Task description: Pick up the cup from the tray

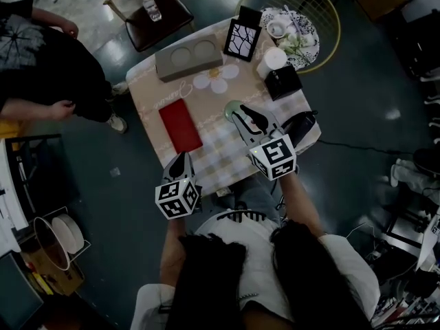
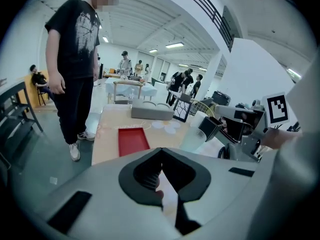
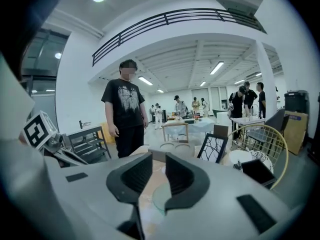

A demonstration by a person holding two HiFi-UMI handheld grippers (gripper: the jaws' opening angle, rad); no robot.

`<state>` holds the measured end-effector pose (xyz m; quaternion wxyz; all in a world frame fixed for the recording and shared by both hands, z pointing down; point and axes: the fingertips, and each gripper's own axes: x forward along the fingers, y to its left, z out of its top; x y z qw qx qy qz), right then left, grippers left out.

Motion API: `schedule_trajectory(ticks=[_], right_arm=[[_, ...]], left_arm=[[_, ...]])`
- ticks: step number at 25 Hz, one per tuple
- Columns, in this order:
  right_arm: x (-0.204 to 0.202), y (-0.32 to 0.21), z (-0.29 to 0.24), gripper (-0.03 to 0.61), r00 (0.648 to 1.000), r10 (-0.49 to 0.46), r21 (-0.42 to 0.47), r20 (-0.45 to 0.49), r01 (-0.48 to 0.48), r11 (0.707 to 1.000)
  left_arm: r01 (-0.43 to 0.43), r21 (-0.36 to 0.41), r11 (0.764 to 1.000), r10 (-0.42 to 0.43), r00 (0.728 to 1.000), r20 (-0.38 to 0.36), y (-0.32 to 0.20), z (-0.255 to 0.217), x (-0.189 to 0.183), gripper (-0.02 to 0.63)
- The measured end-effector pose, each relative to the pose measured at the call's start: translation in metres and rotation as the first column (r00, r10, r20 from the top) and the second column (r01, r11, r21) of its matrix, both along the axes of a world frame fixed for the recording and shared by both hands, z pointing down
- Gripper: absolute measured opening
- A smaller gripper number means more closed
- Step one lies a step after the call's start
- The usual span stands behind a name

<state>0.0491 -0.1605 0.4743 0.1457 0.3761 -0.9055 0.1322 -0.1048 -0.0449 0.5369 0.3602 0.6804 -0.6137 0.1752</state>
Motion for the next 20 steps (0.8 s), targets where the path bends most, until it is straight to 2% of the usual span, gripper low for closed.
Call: schedule_trajectory(ticks=[1,2,5,12,20], right_arm=[[0.000,0.002,-0.002,0.048,1.000,0.006,0.009,-0.005,-0.006,1.000],[0.000,0.005,-0.004,0.007,1.000,0.008,0.014,-0.010,-0.008,1.000],[-0.002,0.014,-0.008,0.006,1.000,0.003,0.012,-0.022,-0.003,1.000],[-0.001,0.030,-0.016,0.006,0.999,0.038,0.011,-0.032,-0.038,0.999],[-0.010,0.052,-0.017,0.005,0.998,0.007,0.004,-0.068,-0.007,1.000]], left_arm=[[0.001,0.004,1.000,-0.001,1.000,0.004,0.001,-0.001,0.000,0.006],[0.002,0.007,1.000,-0.002,1.000,0.012,0.003,-0.003,-0.001,0.006],[0.002,0.019,1.000,-0.003,1.000,0.031,0.007,-0.008,-0.001,0.006],[0.038,0.068,0.997,-0.038,0.999,-0.006,0.016,-0.022,-0.004,0.006],[0.035,0.105,0.994,-0.035,0.999,0.000,0.027,-0.030,0.002,0.006]])
